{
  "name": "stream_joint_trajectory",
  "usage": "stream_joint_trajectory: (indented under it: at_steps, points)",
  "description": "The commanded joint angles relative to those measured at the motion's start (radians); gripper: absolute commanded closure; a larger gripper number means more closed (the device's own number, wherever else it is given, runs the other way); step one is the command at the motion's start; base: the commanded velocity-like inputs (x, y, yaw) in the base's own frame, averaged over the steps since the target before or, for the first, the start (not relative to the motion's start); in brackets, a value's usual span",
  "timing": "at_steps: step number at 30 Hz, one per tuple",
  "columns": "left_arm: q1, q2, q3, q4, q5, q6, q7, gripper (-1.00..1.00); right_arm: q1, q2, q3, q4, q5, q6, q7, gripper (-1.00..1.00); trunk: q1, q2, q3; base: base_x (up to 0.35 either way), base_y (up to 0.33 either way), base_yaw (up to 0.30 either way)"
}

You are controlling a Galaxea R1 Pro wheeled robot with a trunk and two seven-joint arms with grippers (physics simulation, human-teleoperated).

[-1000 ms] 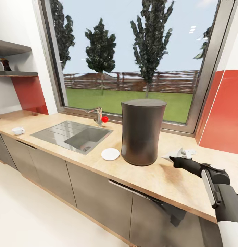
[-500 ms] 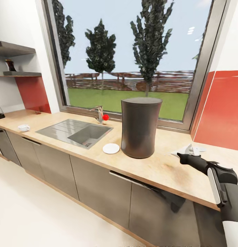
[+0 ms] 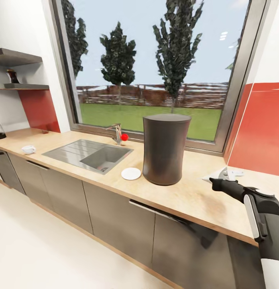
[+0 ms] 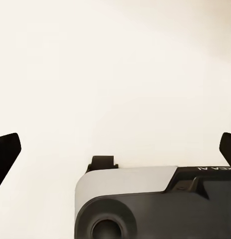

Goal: Set up a coffee station on the kitchen countertop: keep the coffee maker on the countertop, move the bottle of coffee from the kitchen shelf to the counter next to the coffee maker, place a paper coffee filter on top of the coffee maker, put the saucer next to the coffee maker with the coffee cup on the saucer, and place the electric kettle next to the coffee maker.

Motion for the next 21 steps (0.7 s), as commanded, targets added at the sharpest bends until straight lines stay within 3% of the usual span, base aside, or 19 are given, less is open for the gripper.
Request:
stream_joint_trajectory:
  at_steps: [1,11,21]
  points:
    - [0.0,0.0,0.001,-0.001,0.0,-0.002,0.0,-1.0,-0.001,0.0,-0.002,-0.001,0.0,0.006,0.003,1.0,0.0,-0.001,-0.001,0.0,0.096,-0.005]
    - [0.0,0.0,0.001,-0.001,0.0,-0.002,0.001,-1.0,-0.001,0.003,-0.002,-0.001,0.0,0.006,0.003,1.0,0.0,-0.001,-0.001,0.0,0.028,-0.184]
    - [0.0,0.0,0.001,-0.001,0.0,-0.002,0.0,-1.0,-0.001,0.003,-0.004,-0.001,0.0,0.006,0.003,1.0,0.0,-0.001,-0.001,0.0,0.179,-0.035]
